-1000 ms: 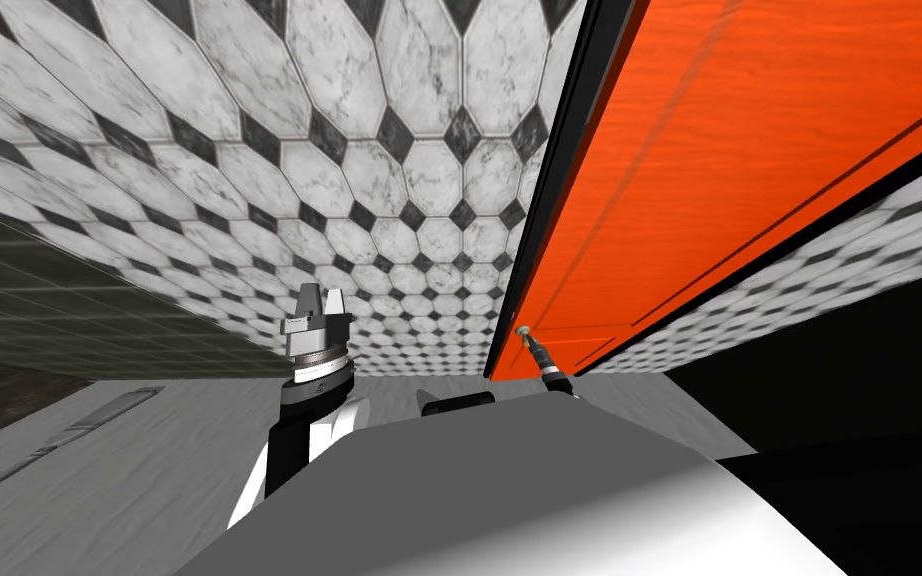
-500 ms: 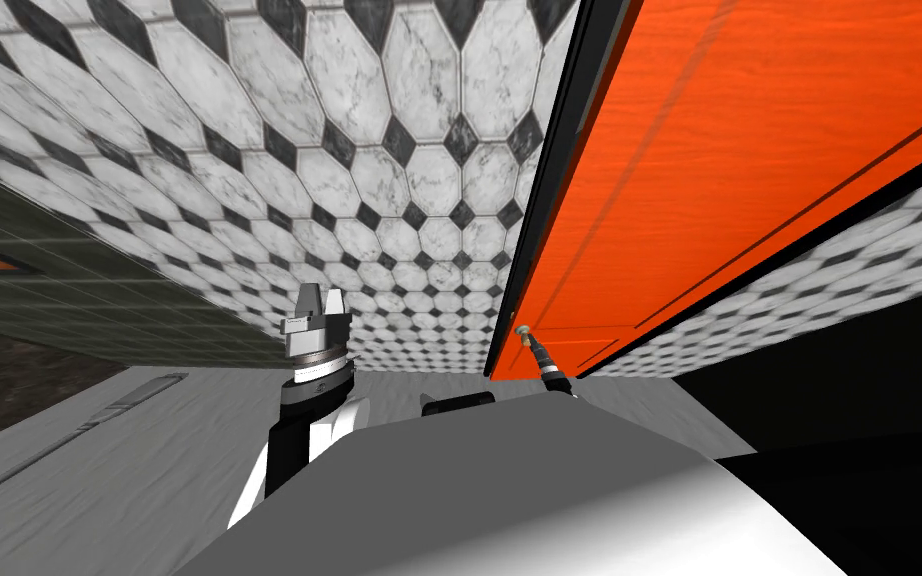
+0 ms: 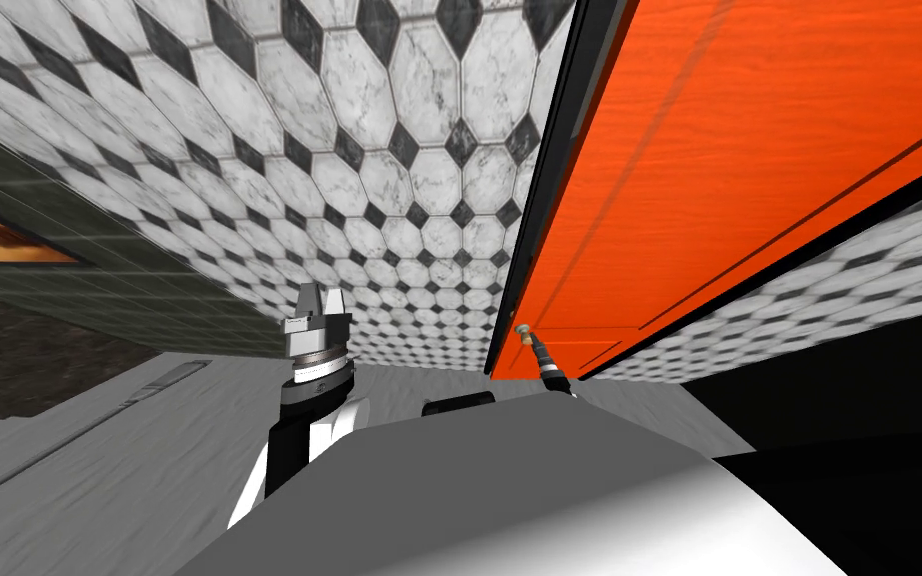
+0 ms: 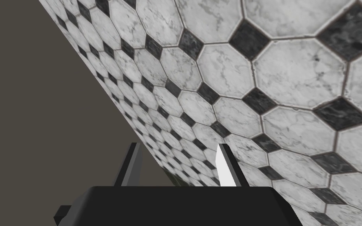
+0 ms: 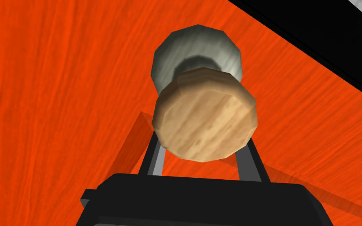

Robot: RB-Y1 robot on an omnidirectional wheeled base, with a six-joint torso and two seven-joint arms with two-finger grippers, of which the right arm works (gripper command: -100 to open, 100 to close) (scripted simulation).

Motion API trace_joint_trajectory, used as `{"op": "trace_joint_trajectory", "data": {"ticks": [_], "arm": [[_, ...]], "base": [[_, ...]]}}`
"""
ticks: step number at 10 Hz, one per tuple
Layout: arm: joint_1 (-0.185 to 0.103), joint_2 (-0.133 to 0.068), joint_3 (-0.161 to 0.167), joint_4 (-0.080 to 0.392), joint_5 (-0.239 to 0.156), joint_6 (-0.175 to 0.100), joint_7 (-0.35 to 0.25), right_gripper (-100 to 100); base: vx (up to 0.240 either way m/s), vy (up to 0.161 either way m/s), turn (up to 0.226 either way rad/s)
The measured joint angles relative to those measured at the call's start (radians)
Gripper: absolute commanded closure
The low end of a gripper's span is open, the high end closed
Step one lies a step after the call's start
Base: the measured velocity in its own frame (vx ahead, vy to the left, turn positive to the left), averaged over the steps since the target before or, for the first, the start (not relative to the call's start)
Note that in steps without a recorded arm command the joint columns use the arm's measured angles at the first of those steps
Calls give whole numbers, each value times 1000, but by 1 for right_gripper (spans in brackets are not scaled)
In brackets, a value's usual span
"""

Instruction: Pull the door open

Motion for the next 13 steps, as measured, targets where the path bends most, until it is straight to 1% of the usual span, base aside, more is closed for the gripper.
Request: {"op": "trace_joint_trajectory", "data": {"ticks": [2, 3, 6, 7, 8, 9, 10, 11, 12, 13], "arm": [[5, 0, 10, -17, -36, 17, -55, 100], [-5, 0, 14, -1, -46, 13, -78, 100], [-4, 3, 27, -9, -84, 23, -149, 100], [0, 2, 30, -17, -92, 29, -169, 100], [0, 1, 34, -15, -108, 30, -195, 100], [-11, 1, 42, -2, -129, 30, -224, 100], [-3, 3, 46, -16, -139, 36, -247, 100], [-4, 3, 50, -15, -155, 39, -273, 100], [-15, 2, 53, 1, -163, 35, -294, 100], [-14, 4, 58, -4, -179, 42, -317, 100]], "base": [[-67, -32, 97], [-52, -32, 87], [-41, -20, 56], [-49, -25, 89], [-69, -45, 103], [-56, -25, 63], [-56, -13, 94], [-47, -9, 36], [-48, -19, 55], [-37, -24, 55]]}}
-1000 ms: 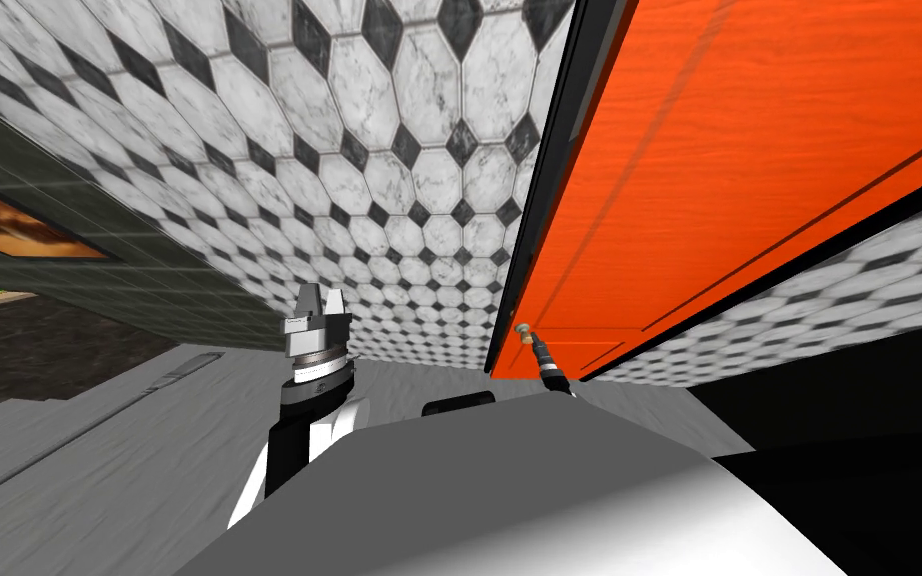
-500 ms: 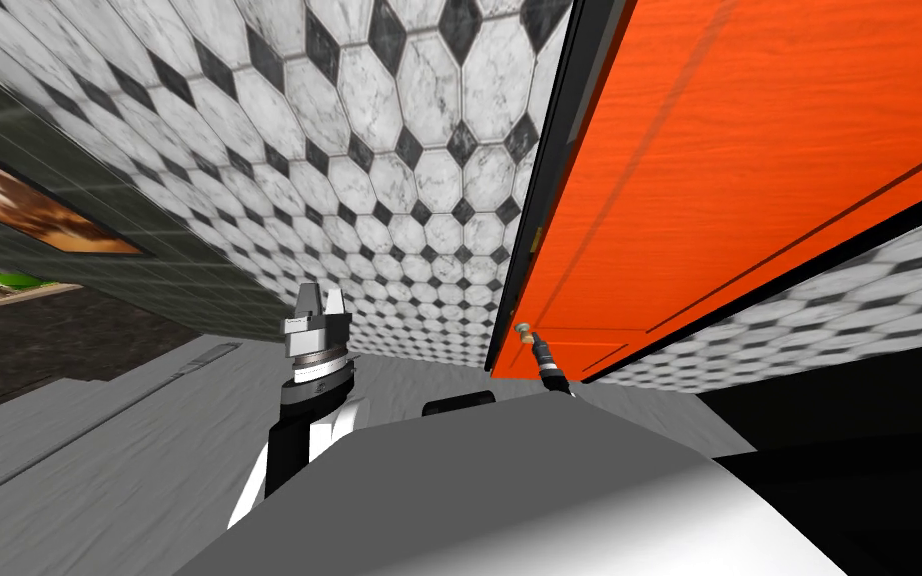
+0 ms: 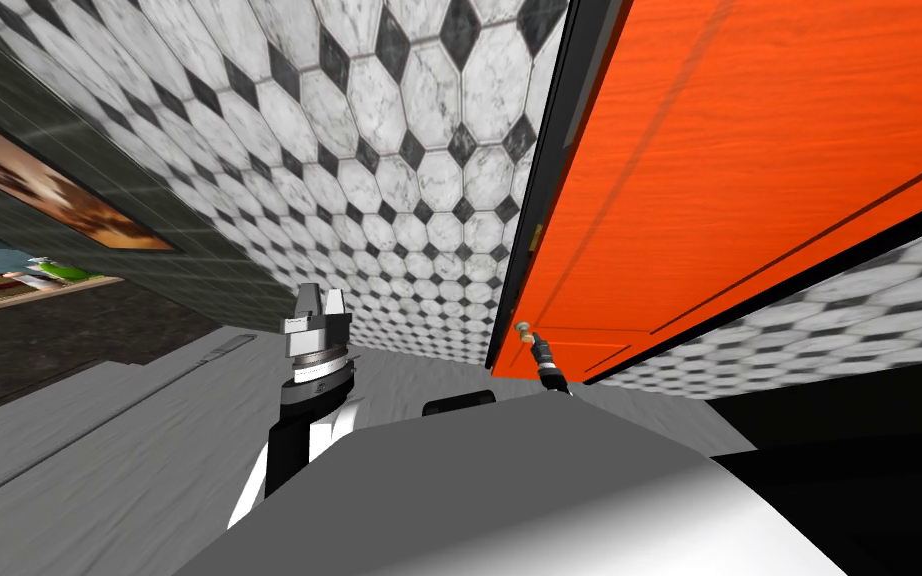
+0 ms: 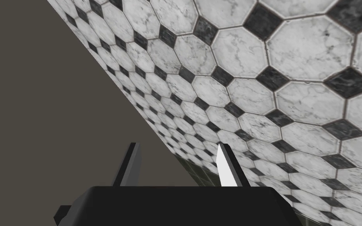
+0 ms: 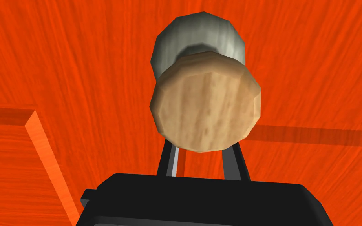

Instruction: Pull the door open

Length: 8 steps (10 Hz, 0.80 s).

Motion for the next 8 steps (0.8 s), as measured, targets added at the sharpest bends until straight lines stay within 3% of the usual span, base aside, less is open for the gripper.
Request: {"op": "trace_joint_trajectory", "data": {"ticks": [6, 8], "arm": [[-17, -2, 18, 26, -48, 2, -91, 100], [-4, 1, 23, -3, -72, 19, -127, 100]], "base": [[-30, -9, 41], [-67, -25, 133]]}}
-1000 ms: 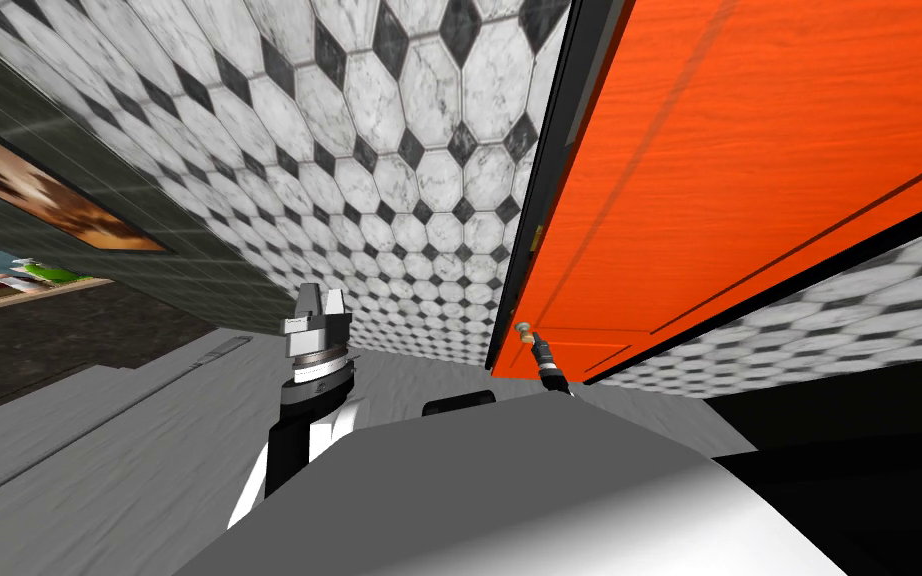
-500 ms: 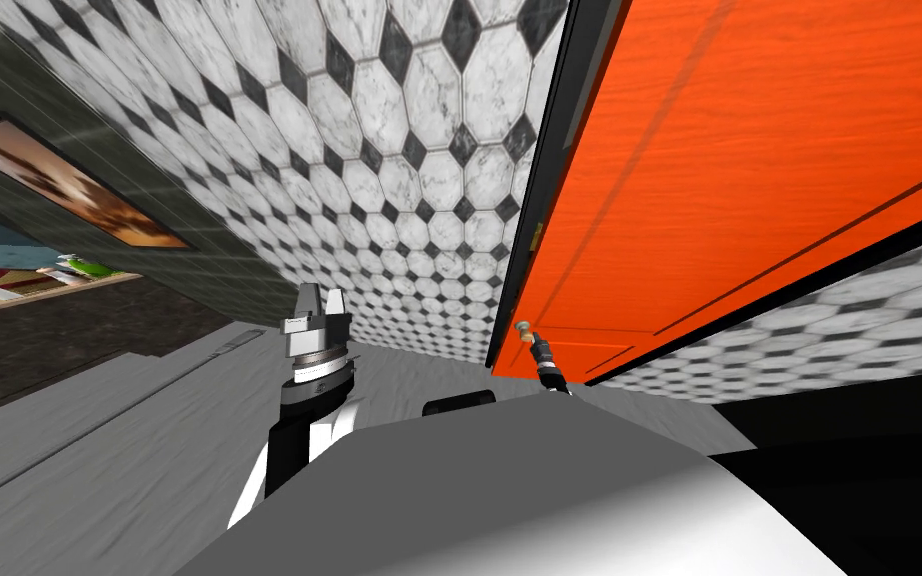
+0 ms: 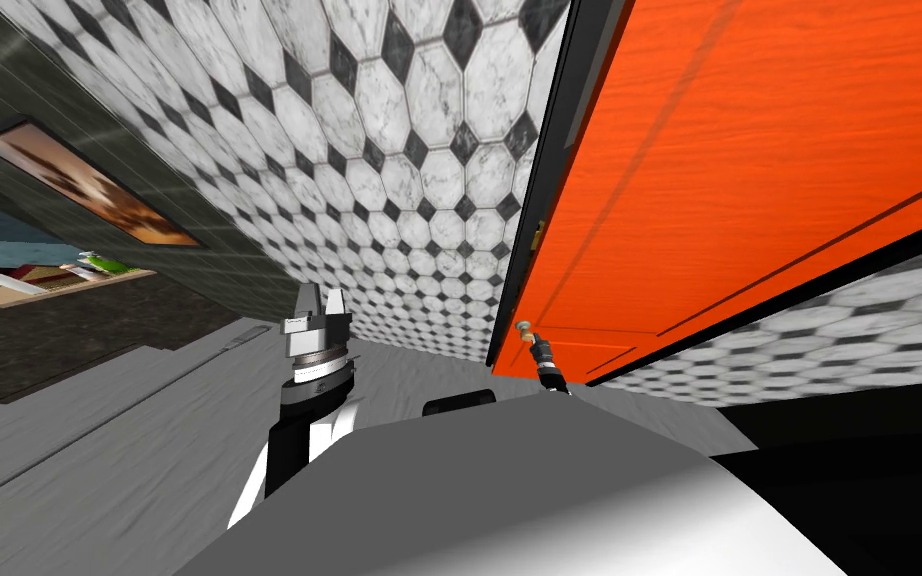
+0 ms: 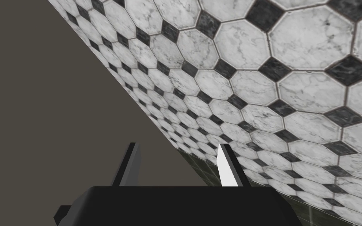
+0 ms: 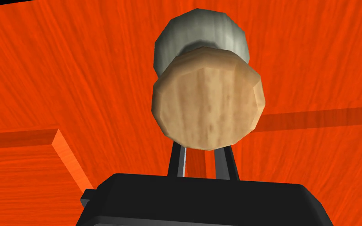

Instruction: Pull the door open

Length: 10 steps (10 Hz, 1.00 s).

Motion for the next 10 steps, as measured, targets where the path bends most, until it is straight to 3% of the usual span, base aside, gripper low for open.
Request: {"op": "trace_joint_trajectory", "data": {"ticks": [1, 3, 5, 6, 10], "arm": [[0, -4, 6, -5, -22, 10, -30, 100], [-18, -4, 18, 22, -46, 3, -87, 100], [-11, -2, 26, 3, -70, 21, -129, 100], [-17, 1, 31, 14, -91, 20, -157, -100], [-22, 11, 42, 7, -131, 35, -235, -100]], "base": [[-65, -25, 59], [-48, -17, 41], [-61, -20, 119], [-83, -43, 45], [-78, 14, 34]]}}
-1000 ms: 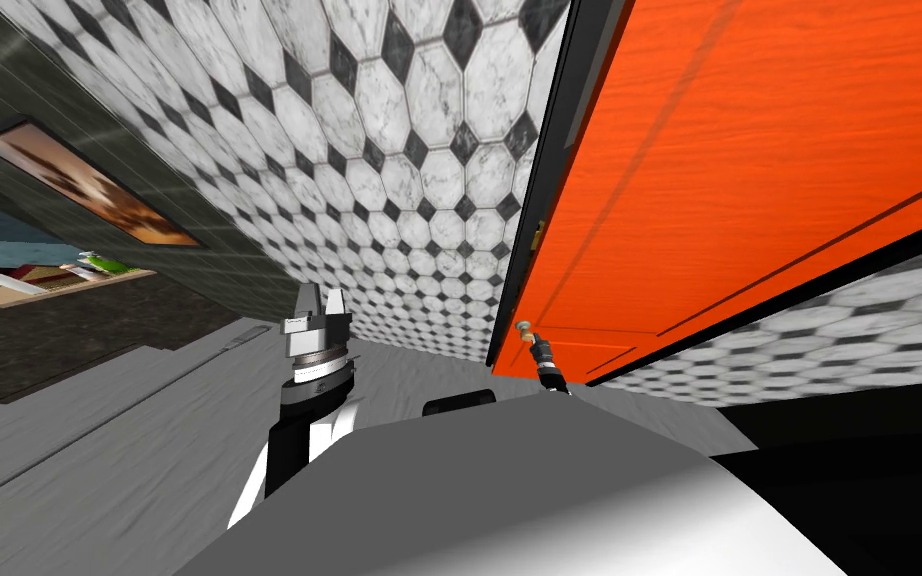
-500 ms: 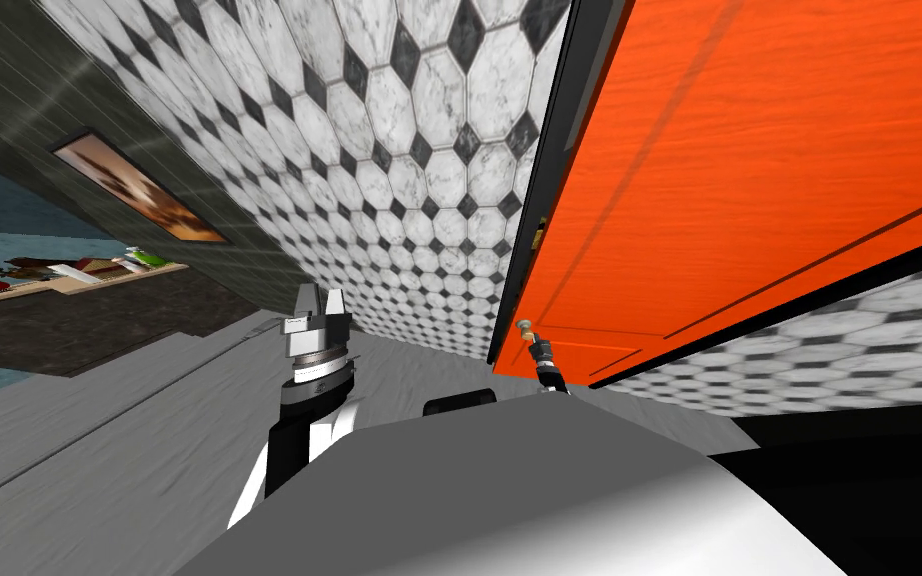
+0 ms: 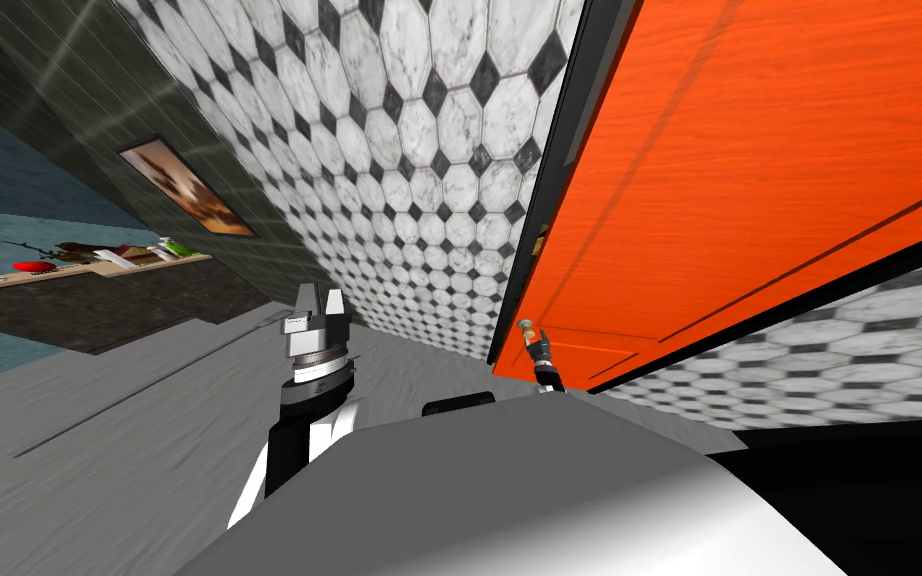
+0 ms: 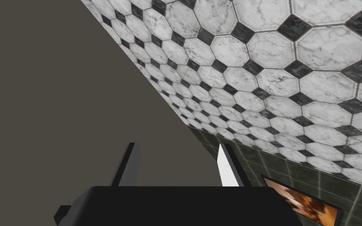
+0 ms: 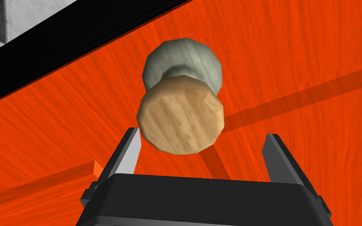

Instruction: Pull the door open

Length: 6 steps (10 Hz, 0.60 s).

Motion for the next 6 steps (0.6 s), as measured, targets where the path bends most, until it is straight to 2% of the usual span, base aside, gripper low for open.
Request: {"op": "trace_joint_trajectory", "data": {"ticks": [6], "arm": [[-13, 18, 23, -19, -64, 17, -153, -100]], "base": [[-67, -4, 36]]}}
